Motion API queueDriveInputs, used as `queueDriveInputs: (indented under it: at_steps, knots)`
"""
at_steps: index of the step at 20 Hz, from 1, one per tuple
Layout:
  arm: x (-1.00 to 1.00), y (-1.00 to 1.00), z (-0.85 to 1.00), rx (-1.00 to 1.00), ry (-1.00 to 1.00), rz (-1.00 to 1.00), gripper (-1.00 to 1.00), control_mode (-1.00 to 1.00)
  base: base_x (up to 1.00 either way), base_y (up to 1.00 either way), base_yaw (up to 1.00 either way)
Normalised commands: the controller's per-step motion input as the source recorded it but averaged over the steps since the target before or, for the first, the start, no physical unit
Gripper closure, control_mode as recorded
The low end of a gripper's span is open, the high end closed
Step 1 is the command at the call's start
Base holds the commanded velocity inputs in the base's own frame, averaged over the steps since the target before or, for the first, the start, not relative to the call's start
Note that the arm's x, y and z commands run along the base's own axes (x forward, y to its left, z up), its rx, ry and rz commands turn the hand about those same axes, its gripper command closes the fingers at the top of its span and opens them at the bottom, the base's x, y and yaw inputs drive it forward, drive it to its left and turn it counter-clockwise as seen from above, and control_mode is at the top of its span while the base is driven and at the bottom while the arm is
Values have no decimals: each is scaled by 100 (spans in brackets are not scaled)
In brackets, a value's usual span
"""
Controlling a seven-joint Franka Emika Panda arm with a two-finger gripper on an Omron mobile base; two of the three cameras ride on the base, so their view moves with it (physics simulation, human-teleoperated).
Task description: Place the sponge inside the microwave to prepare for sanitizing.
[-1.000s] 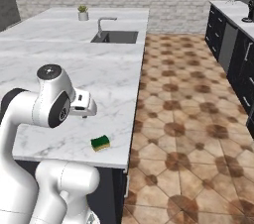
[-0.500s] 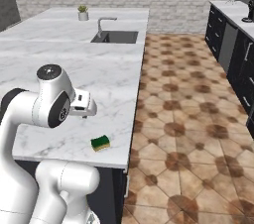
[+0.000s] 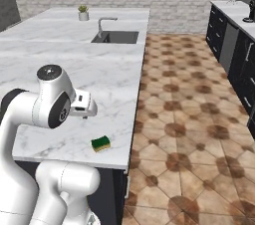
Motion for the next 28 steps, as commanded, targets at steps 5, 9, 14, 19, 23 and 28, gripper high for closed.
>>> queueDriveInputs:
  at_steps: [5, 9, 14, 19, 23, 28]
  knots:
    - [0, 0, 0, 0, 0, 0, -100, -100, 0, 0, 0]
    - [0, 0, 0, 0, 0, 0, -100, -100, 0, 0, 0]
    - [-1, 0, 0, 2, 0, 0, -100, -100, 0, 0, 0]
    - [13, 1, -10, -1, 6, -26, -100, -100, 0, 0, 0]
    - [31, 9, -16, -5, 9, -58, -100, -100, 0, 0, 0]
    - [28, 4, -21, -3, 15, -47, -100, -100, 0, 0, 0]
